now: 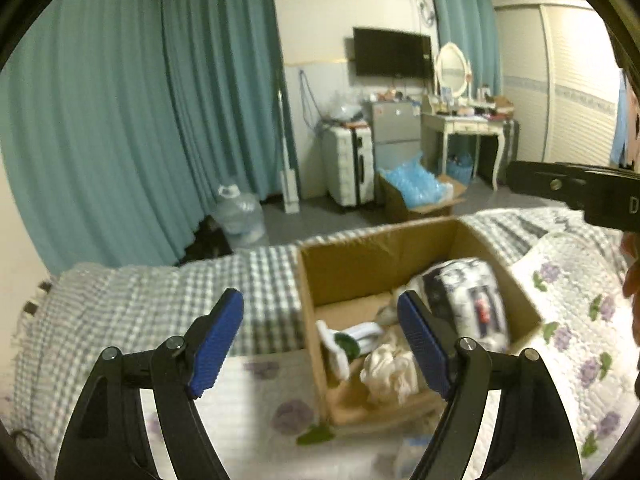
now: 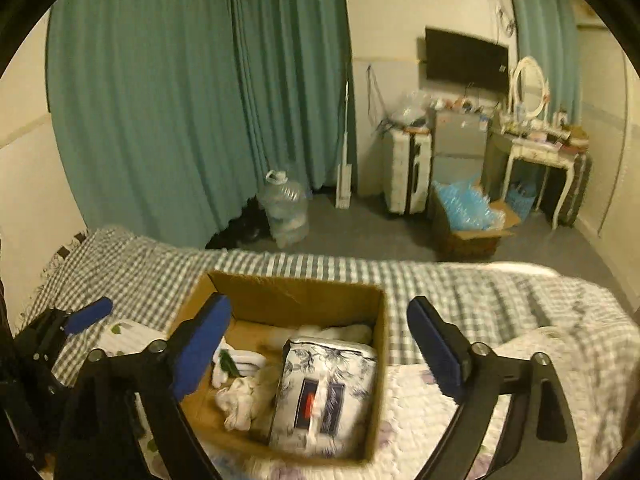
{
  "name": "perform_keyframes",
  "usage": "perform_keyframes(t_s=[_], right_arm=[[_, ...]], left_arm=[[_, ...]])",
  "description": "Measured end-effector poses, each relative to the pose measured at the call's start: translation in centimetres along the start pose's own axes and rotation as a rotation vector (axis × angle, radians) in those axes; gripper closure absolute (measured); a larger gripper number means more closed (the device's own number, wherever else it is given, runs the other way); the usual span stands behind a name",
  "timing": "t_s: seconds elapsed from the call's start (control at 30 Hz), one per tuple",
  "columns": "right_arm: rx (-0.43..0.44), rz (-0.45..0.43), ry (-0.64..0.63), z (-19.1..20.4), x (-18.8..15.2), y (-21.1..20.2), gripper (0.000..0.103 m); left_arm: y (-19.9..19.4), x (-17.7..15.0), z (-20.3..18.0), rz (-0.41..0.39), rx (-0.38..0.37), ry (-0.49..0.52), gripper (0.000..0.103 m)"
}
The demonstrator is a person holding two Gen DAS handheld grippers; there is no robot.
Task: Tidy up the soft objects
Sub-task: 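Open both tools to drop the items into the box, then grasp the blue Vinda tissue pack with the right tool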
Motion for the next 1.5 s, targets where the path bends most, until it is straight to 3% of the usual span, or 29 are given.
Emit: perform_keyframes(t_s=[0.07,0.33,0.5,0.6,0.8,1.07,1.27,1.5], right_arm=[[-0.025,-0.033,-0.020,0.1,0.5,-3.9,0.007],[-0.119,-0.123,-0.100,1.5,0.2,-15.9,0.002],[-0.063,-0.129,-0.105,3.3,-2.6,-19.7,0.001],[-0.027,-0.132,-0.107,4.8,-5.5,-20.4,0.001],[-0.011,-0.071,-0.100,7.1,-11.6,-16.5,0.001],[-0.016,0.134,-0.027,7.2,-18.6,-6.5,0.001],[-0.034,0.186,-0.054,7.5,-21.4,-2.1,0.001],[-0.024,0.246,-0.061,8.6,-22.3,1.5,0.001]], left_arm=[[-2.8,0.3,0.3,-0.026,0.004,0.001,0.012],[-14.4,1.3,0.7,-0.162,0.009,0.002,0.011],[-18.1,-0.5,1.2,-0.181,0.032,0.017,0.011],[-18.4,-2.4,1.5,-0.169,0.021,0.009,0.011],[-16.3,-6.7,2.2,-0.116,0.018,0.028,0.011],[-8.9,-12.1,3.5,0.024,0.008,-0.006,0.011],[-4.2,-15.3,4.8,0.103,-0.004,-0.065,0.011],[-1.2,-16.7,5.9,0.136,0.005,-0.065,0.011]])
Point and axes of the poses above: each gripper's, at about its wrist camera, not at the fingertips, and y roughly the way its jaws point, z to its left, x to its top, the point moved 5 cm from there along y, roughly the way its jaws point, and after that the axes turned 8 degrees about -x, right-handed, at the moved point
